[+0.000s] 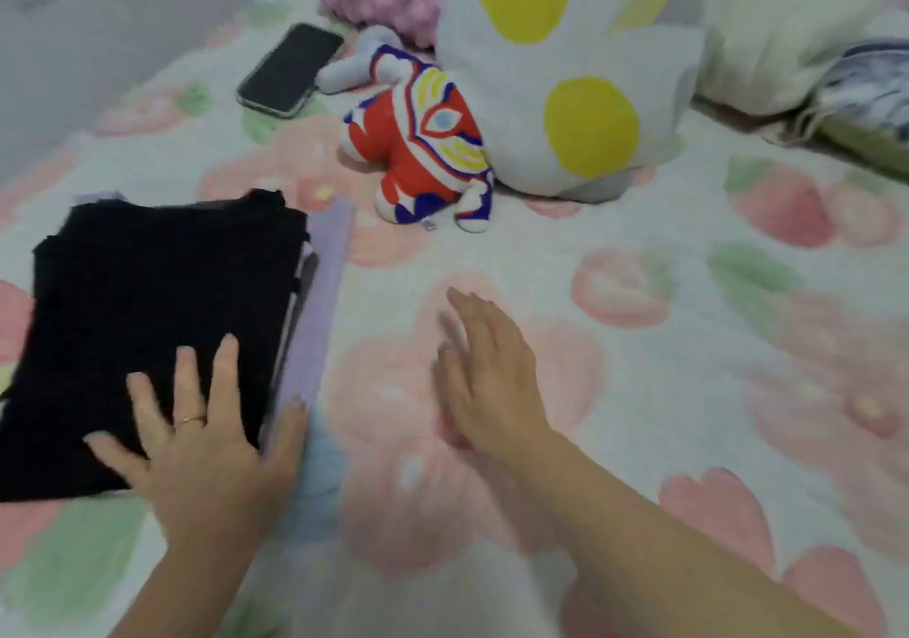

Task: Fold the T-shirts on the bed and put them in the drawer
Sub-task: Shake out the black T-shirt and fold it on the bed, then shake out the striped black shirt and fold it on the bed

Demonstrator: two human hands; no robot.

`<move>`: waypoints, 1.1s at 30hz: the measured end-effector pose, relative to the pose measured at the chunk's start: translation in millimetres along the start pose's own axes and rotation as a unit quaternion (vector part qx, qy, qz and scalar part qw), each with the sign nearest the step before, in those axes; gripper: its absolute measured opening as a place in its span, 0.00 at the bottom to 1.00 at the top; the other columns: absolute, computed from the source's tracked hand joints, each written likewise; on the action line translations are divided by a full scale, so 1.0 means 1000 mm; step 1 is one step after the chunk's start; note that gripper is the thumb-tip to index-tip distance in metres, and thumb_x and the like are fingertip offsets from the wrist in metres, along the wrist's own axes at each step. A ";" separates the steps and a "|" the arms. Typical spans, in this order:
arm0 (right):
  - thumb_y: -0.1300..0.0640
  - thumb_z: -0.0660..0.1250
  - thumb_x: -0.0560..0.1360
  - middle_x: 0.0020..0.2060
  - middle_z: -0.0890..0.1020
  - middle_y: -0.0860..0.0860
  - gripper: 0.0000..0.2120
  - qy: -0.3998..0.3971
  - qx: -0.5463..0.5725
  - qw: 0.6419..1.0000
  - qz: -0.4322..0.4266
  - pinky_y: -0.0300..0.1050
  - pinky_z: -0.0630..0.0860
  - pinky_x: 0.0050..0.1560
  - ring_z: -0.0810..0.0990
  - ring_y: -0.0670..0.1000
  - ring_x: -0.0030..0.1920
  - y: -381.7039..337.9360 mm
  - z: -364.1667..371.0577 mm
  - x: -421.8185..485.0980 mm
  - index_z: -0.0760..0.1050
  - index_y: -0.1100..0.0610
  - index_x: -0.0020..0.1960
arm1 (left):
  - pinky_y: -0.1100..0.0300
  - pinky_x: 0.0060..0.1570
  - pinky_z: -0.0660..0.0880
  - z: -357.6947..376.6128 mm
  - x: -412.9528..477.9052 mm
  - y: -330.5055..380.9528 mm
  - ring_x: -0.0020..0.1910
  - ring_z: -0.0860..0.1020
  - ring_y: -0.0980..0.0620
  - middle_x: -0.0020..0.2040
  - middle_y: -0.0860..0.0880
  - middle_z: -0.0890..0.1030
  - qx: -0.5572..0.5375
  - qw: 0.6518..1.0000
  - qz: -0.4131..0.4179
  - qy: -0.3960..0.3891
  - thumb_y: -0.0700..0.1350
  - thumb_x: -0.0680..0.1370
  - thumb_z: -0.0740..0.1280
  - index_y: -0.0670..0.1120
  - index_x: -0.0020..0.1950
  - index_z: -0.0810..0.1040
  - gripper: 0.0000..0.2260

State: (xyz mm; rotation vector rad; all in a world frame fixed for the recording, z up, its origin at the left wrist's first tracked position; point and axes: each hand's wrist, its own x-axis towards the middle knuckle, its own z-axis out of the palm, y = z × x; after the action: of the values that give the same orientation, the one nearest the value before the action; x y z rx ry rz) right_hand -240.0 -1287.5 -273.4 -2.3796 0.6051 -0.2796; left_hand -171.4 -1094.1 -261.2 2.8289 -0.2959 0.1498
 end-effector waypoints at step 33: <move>0.50 0.58 0.62 0.57 0.79 0.58 0.26 0.358 -0.267 0.735 0.510 0.48 0.58 0.67 0.58 0.52 0.74 0.356 -0.208 -0.511 0.70 0.53 0.59 | 0.50 0.61 0.63 0.105 -0.519 0.590 0.64 0.68 0.43 0.63 0.44 0.72 -0.228 0.743 0.511 -0.366 0.55 0.70 0.67 0.47 0.62 0.75 0.22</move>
State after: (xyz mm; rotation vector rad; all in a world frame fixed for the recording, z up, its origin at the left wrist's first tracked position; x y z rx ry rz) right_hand -882.0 -1392.0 -367.2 -1.9227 2.4966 -0.5582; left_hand -797.2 -1580.5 -266.3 1.7896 -1.7368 -0.7274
